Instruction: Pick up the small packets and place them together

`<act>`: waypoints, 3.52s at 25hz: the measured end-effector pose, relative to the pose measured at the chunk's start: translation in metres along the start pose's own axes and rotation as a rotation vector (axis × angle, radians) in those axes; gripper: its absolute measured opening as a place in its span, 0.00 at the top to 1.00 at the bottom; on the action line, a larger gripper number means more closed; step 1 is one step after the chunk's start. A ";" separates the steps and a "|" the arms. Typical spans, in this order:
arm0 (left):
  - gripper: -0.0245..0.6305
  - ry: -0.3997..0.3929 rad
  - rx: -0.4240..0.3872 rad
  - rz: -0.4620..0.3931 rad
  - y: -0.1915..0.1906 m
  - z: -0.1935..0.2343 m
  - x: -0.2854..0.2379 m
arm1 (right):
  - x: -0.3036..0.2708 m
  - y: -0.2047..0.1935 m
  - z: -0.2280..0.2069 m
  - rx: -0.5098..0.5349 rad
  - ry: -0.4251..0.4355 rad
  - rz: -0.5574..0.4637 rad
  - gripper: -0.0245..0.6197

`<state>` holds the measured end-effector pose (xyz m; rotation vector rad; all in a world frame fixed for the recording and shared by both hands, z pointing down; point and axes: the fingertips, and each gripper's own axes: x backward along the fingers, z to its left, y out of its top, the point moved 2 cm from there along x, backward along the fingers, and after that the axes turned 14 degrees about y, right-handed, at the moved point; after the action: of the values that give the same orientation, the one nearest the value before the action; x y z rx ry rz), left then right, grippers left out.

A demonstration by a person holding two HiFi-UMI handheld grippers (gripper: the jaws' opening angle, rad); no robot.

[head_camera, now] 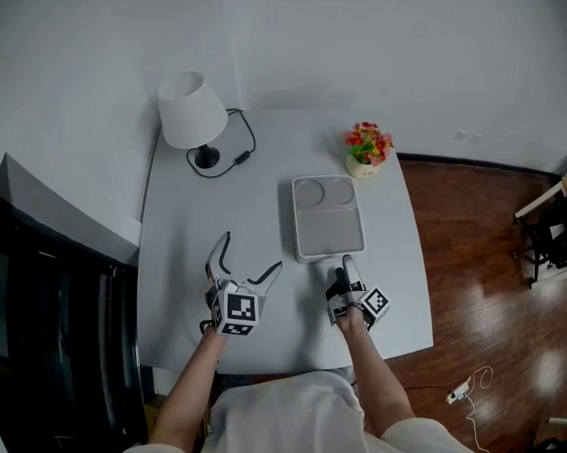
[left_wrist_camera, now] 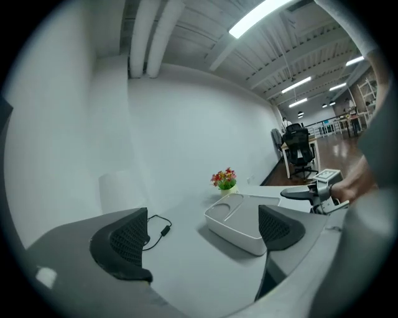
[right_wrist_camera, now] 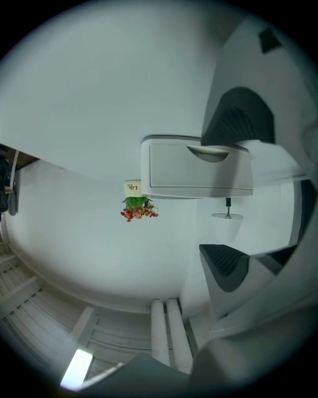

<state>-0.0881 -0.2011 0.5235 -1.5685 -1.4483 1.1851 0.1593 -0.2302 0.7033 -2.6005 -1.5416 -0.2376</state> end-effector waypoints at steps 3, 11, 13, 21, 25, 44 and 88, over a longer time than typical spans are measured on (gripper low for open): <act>0.11 -0.008 0.057 -0.006 0.003 -0.001 0.005 | -0.003 0.002 -0.004 -0.044 0.014 -0.040 0.20; 0.18 -0.026 0.212 -0.011 0.015 -0.002 0.016 | -0.017 -0.001 -0.012 -0.158 0.091 -0.119 0.20; 0.18 -0.025 0.234 -0.013 0.018 -0.002 0.018 | -0.020 0.000 -0.013 -0.165 0.114 -0.132 0.20; 0.19 -0.009 0.292 0.018 0.010 0.003 0.027 | -0.036 0.001 -0.018 -0.189 0.144 -0.146 0.20; 0.20 -0.013 0.285 0.026 0.004 0.000 0.031 | -0.036 -0.001 -0.019 -0.170 0.135 -0.152 0.25; 0.20 -0.017 0.304 0.048 -0.002 -0.004 0.041 | -0.016 -0.006 -0.029 -0.136 0.026 -0.196 0.59; 0.28 -0.013 0.338 -0.105 0.018 -0.002 0.091 | 0.187 -0.065 -0.012 -0.127 -0.086 -0.191 0.69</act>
<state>-0.0835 -0.1141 0.4927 -1.2424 -1.2452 1.3014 0.1894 -0.0402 0.7517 -2.5875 -1.8662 -0.2507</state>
